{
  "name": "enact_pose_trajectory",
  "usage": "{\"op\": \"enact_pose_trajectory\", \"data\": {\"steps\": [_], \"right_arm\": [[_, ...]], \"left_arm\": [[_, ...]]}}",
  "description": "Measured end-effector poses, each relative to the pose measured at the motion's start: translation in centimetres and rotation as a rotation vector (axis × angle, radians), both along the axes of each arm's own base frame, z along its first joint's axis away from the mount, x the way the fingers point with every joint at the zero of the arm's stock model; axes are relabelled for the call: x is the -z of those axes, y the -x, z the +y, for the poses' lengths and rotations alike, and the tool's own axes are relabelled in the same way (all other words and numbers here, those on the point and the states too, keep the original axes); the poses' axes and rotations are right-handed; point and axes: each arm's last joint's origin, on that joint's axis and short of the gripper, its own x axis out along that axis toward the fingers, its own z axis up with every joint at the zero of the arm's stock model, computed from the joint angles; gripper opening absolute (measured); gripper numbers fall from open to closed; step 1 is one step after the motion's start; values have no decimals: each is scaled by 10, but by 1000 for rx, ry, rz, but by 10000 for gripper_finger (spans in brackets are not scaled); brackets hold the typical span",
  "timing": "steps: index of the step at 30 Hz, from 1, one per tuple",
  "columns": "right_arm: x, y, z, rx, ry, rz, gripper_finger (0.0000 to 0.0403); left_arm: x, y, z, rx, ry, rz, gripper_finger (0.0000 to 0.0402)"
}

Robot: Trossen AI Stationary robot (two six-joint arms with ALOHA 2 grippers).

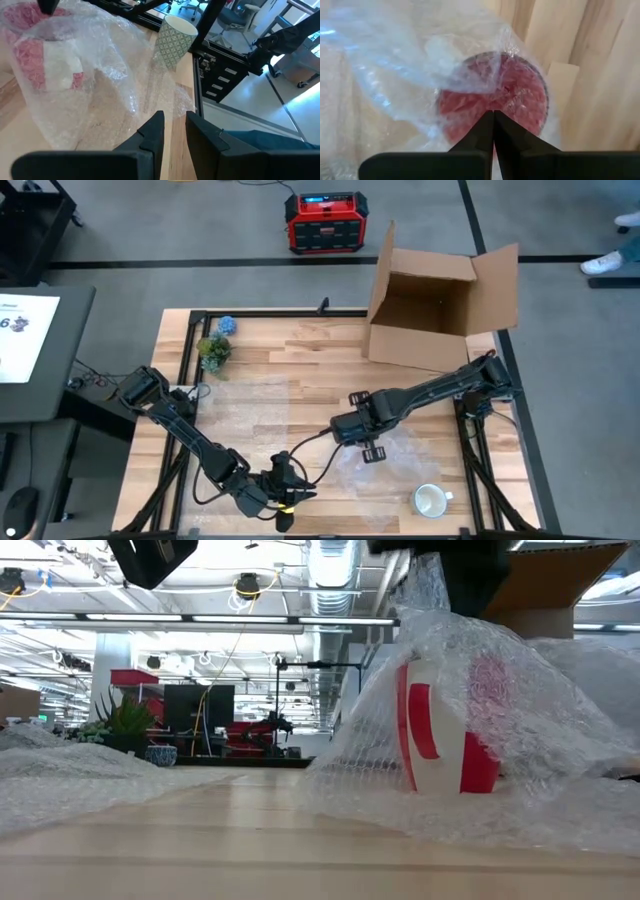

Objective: Wrap mug
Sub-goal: Wrap the red mug in the right bubble wrap

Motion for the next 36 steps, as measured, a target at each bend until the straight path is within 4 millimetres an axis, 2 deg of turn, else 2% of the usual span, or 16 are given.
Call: {"op": "enact_pose_trajectory", "data": {"steps": [4,6,10,15,21,26,32,36], "right_arm": [[-14,11,6,7,-1,-51,0],[-10,19,6,29,-3,-43,0],[18,21,2,59,-11,-36,0],[58,14,-11,75,-54,-78,0],[73,9,-27,97,-139,-134,0],[60,7,-26,82,-125,-110,0],[15,6,-15,48,-83,-97,0],[-4,14,-1,-93,-63,-168,0]], "left_arm": [[0,0,0,-1,2,0,58],[0,0,0,-3,8,1,58],[1,0,0,-4,8,5,58],[1,0,0,-4,4,5,58],[1,0,0,-5,7,4,58],[0,0,0,-11,9,2,58],[0,0,0,-16,15,-1,58],[0,0,0,-17,16,-1,58]]}}
